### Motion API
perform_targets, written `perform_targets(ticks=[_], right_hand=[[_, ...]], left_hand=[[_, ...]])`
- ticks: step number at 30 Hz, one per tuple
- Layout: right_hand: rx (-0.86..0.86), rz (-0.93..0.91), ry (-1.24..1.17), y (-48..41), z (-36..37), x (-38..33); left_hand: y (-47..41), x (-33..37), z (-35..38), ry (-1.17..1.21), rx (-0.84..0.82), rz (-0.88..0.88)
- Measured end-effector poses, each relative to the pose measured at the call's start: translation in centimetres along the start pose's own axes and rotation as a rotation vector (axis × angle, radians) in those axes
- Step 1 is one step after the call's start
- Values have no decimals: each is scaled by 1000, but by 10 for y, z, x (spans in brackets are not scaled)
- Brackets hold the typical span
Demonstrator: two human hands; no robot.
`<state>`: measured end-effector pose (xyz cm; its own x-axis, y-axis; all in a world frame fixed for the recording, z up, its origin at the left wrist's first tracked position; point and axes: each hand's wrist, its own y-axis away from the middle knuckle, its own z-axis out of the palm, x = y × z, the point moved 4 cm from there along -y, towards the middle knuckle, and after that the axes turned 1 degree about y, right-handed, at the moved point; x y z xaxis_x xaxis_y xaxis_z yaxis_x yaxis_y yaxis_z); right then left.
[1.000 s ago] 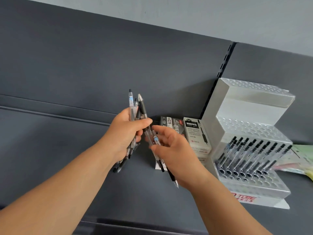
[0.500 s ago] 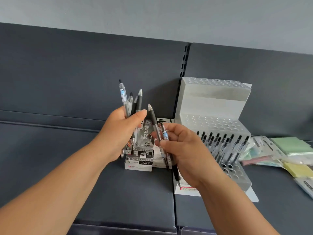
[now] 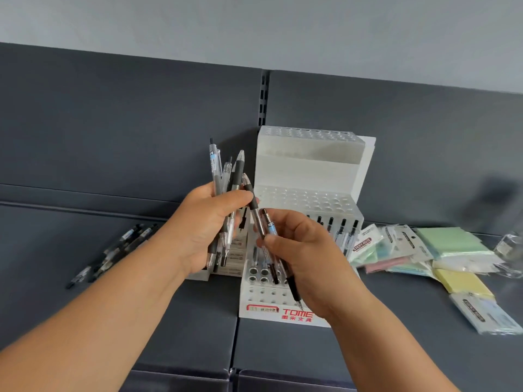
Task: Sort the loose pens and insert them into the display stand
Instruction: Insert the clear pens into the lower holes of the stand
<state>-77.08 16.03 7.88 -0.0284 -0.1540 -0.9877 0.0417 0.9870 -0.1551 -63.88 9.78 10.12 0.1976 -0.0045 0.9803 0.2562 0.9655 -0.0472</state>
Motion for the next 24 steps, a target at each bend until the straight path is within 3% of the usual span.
perform_targets(ticks=[4,10,15,24], right_hand=[[156,-31,14,2,-31,-4],[297,-34,-194,3,-63,-12],[359,-83,-91,3,-67,-14],[450,-230,13,-2,-71,-7]], left_hand=[[2,-5,8,33,78,15],[6,-15,12,-21,144,12],[4,-12,13,-173,148,60],[8,-9,21,-236,92,97]])
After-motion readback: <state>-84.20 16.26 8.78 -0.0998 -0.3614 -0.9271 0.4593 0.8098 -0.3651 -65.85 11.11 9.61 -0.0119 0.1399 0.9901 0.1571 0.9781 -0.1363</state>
